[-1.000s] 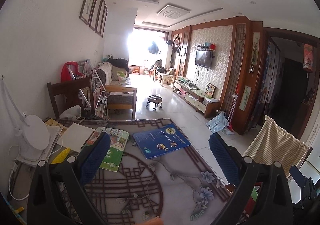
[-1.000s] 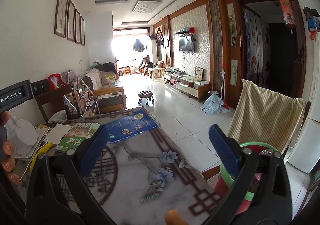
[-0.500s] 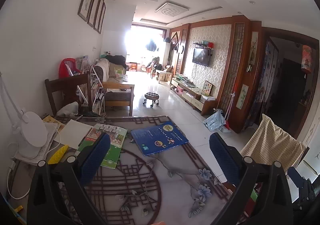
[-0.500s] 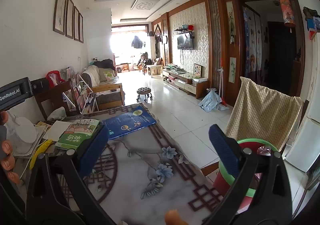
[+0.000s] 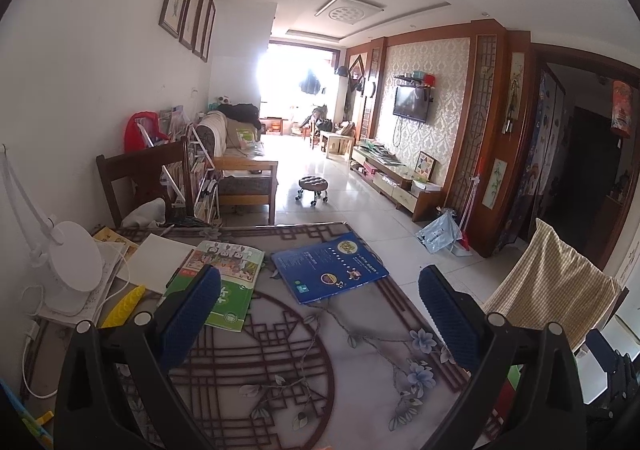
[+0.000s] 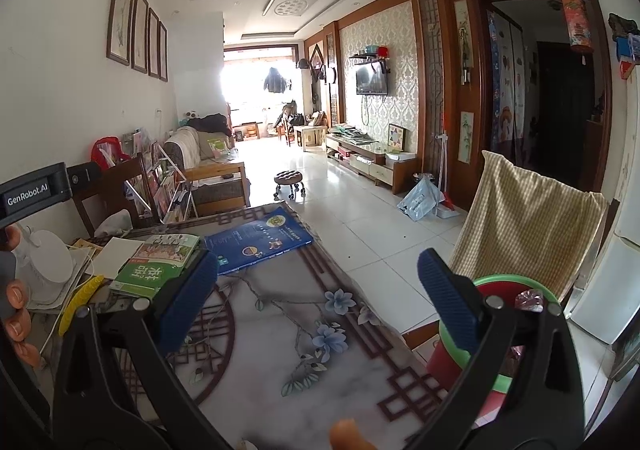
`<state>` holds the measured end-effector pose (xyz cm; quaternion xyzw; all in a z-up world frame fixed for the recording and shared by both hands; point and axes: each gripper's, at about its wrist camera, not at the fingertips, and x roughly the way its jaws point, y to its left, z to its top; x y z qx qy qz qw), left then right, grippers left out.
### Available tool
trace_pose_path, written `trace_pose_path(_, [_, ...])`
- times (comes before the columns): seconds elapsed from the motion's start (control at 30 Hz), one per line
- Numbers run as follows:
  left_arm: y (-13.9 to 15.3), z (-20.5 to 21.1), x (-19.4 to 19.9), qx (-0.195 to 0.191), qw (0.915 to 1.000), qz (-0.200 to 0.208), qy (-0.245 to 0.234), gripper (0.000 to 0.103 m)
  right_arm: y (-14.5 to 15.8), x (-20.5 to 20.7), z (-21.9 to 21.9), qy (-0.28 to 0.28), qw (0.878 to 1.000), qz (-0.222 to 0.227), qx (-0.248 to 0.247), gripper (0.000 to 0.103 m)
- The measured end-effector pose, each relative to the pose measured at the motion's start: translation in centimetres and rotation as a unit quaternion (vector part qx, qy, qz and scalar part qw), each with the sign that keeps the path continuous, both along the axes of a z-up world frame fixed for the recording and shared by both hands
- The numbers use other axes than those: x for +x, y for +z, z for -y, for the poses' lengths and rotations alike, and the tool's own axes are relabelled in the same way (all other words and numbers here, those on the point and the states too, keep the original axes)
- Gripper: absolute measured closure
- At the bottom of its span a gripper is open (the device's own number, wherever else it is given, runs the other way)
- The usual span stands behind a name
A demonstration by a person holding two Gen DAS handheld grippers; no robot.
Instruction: Collect trash
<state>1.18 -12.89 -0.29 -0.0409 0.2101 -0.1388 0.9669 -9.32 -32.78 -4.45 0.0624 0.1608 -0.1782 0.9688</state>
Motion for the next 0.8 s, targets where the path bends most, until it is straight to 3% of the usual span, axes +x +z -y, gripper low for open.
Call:
trace_pose_path(0.43, [-0.1, -0.1, 0.1, 0.001, 1.0000, -0.003, 0.000, 0.008, -0.5, 0.6, 0.2, 0.006, 1.000, -0.014, 0.003, 0.005])
trace_pose_path(0.8, [-2.1, -1.2, 0.9, 0.005, 0.9996, -0.027, 0.004, 0.008, -2.6, 1.6, 0.8, 0.017, 0.999, -0.048, 0.017, 0.005])
